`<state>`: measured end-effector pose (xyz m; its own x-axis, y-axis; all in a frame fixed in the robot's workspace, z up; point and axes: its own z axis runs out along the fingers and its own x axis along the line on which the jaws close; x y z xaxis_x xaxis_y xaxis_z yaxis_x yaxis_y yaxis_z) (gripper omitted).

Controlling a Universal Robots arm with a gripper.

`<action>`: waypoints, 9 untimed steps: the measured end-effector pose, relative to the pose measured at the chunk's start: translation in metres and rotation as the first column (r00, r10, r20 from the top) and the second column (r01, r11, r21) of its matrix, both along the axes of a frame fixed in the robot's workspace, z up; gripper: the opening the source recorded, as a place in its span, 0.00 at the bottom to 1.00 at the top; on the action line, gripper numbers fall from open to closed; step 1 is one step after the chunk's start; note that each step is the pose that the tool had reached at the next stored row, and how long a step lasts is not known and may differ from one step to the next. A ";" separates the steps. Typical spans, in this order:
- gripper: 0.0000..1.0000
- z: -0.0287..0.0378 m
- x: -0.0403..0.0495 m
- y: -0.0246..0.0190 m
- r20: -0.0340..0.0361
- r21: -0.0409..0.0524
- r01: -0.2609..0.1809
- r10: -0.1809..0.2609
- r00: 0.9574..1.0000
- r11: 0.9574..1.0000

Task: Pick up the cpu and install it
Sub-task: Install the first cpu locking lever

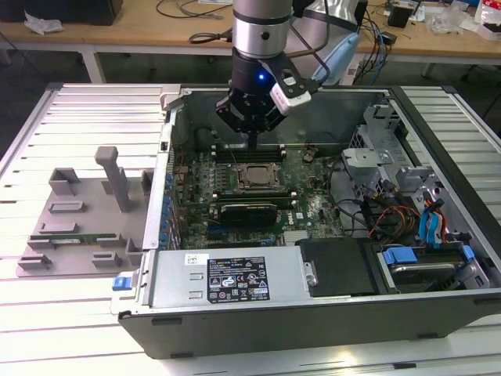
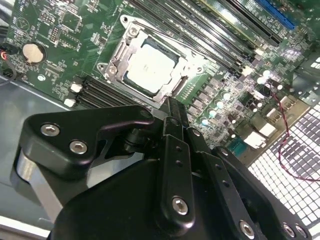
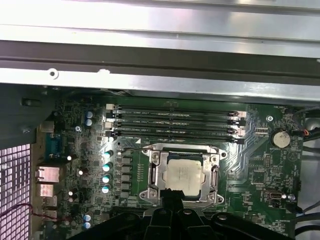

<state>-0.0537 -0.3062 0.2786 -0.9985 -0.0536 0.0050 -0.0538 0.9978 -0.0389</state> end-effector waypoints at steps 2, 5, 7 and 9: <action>0.11 0.0000 -0.0146 0.0003 0.000 0.000 0.000 0.000 1.000 1.000; 0.11 0.0000 -0.0203 0.0005 0.000 0.000 0.000 0.000 1.000 1.000; 0.11 0.0000 -0.0259 0.0010 0.000 0.000 0.000 0.000 1.000 1.000; 0.11 0.0000 -0.0281 0.0013 0.000 0.000 0.000 0.000 1.000 1.000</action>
